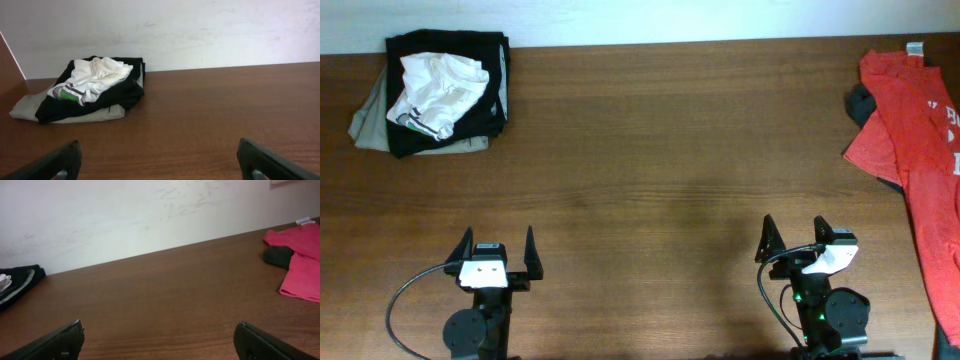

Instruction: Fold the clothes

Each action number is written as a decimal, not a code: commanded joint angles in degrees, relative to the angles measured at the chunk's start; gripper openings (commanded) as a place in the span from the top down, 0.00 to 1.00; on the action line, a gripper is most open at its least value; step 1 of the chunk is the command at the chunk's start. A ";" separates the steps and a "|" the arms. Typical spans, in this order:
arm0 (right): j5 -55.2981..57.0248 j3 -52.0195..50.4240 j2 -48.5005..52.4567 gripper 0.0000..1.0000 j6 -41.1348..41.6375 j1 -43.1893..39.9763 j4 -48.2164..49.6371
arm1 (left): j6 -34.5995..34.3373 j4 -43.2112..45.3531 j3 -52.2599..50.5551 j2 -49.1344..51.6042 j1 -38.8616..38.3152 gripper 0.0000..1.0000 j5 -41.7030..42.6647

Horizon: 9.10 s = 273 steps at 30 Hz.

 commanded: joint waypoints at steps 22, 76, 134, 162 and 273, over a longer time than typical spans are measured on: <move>1.51 -0.26 -0.22 0.01 -0.35 0.28 -0.37 | 1.14 0.09 -0.48 -0.48 -0.13 0.01 0.04; 1.51 -0.26 -0.22 0.01 -0.35 0.28 -0.37 | 1.14 0.09 -0.48 -0.48 -0.13 0.01 0.04; 9.16 87.93 117.92 0.14 -15.82 -25.40 -26.64 | 1.14 0.09 -0.48 -0.48 -0.13 0.01 0.04; -3.96 92.43 126.18 0.20 -15.63 -45.99 -17.27 | 1.14 0.09 -0.48 -0.48 -0.13 0.01 0.04; -18.08 59.28 76.70 0.01 21.77 1.77 -44.06 | -8.81 13.25 0.44 -0.11 -0.17 0.01 19.45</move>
